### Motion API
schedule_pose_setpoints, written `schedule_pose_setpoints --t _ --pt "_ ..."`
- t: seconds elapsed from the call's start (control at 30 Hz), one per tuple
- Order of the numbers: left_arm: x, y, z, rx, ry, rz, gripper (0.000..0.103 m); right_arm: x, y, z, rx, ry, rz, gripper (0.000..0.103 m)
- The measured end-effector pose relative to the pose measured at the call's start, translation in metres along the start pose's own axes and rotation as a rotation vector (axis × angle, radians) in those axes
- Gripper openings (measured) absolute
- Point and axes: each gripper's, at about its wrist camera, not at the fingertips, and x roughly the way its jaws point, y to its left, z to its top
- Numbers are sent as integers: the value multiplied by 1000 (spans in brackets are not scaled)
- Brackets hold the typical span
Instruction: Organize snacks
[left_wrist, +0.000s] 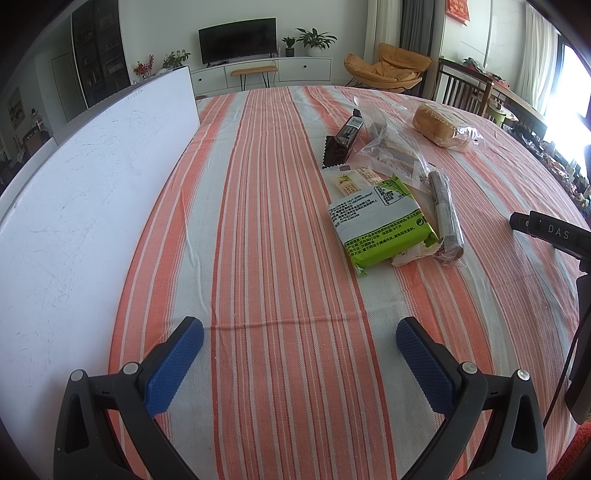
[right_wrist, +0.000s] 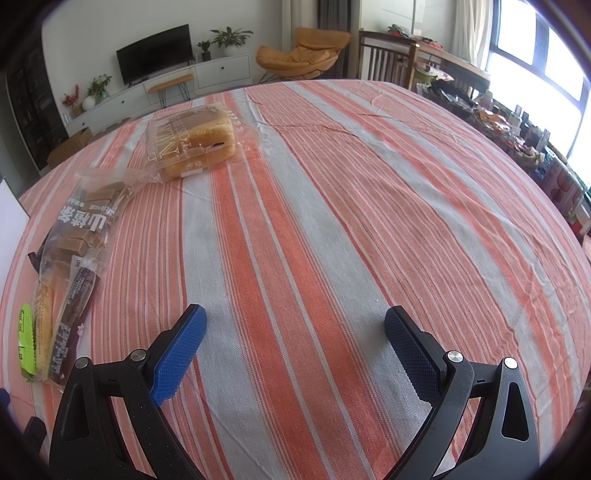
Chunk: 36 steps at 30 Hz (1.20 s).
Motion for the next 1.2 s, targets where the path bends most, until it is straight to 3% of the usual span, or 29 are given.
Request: schedule_pose_setpoints --t 0.13,0.2,0.33,0.4,0.53,0.6,0.67,0.77,0.97,1.1,1.2 --pt "0 1 0 0 -1 -8 103 0 0 0 0 0 0 99" --pt "-1 2 4 15 28 -49 103 0 0 0 0 0 0 99" --pt "-6 18 31 -202 67 -219 102 0 0 0 0 0 0 99" --pt "-5 18 50 -280 64 -268 103 -1 0 -1 0 0 0 99" --pt "24 -4 74 -258 148 -234 101 0 0 0 0 0 0 99" --pt "30 -12 74 -211 150 -198 84 0 0 0 0 0 0 99" --pt "23 -13 71 -156 127 -197 52 0 0 0 0 -1 0 99" --pt "7 5 58 -177 108 -220 51 0 0 0 0 0 0 99" --pt "-23 18 18 -13 136 -122 53 1 0 0 0 0 0 99" --pt "-26 27 -2 12 125 -79 74 1 0 0 0 0 0 99" --pt "-23 34 -10 12 95 -61 76 0 0 0 0 0 0 99"
